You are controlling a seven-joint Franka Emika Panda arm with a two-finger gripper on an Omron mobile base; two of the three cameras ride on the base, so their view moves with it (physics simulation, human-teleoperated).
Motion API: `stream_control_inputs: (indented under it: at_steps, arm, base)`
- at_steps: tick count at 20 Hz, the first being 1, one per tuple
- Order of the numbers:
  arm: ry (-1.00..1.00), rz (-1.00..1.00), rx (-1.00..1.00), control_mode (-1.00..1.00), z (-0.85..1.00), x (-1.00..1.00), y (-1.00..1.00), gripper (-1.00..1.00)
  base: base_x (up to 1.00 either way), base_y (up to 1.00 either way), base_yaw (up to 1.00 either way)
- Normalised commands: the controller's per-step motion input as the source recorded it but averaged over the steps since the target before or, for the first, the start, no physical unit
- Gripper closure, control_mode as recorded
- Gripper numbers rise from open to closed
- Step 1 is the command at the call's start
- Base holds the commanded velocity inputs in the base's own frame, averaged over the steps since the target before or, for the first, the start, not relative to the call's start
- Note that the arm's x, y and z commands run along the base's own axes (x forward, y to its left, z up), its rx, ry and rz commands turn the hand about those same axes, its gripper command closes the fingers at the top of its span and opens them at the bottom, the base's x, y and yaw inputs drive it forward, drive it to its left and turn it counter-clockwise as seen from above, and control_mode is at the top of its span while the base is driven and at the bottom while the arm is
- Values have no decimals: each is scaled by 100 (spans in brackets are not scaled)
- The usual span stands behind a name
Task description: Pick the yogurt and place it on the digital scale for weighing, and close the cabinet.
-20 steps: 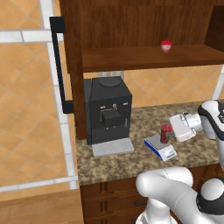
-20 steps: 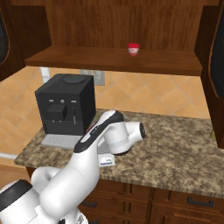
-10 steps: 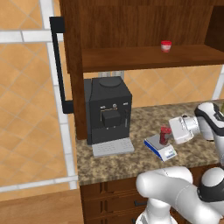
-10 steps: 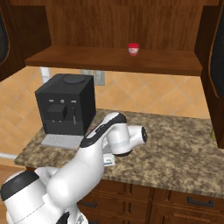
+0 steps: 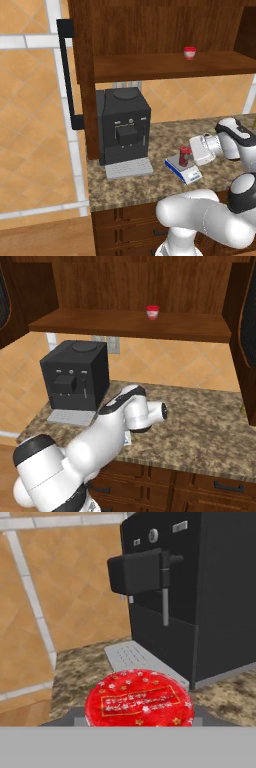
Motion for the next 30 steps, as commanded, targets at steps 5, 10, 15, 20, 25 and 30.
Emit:
stream_control_inputs:
  at_steps: [5,10,15,20,25,30]
  arm:
    - [0,0,0,-100,-24,28,-8,100]
    - [0,0,0,-100,-26,23,-11,100]
    - [-2,1,0,-100,-21,27,-10,100]
    - [-6,1,0,-100,-22,15,-1,100]
    - [-15,4,0,-100,-13,-6,0,100]
    - [-5,0,0,-100,-7,0,0,100]
  base:
    - [0,0,0]
    - [0,0,0]
    - [0,0,0]
    - [0,0,0]
    - [0,0,0]
    - [0,0,0]
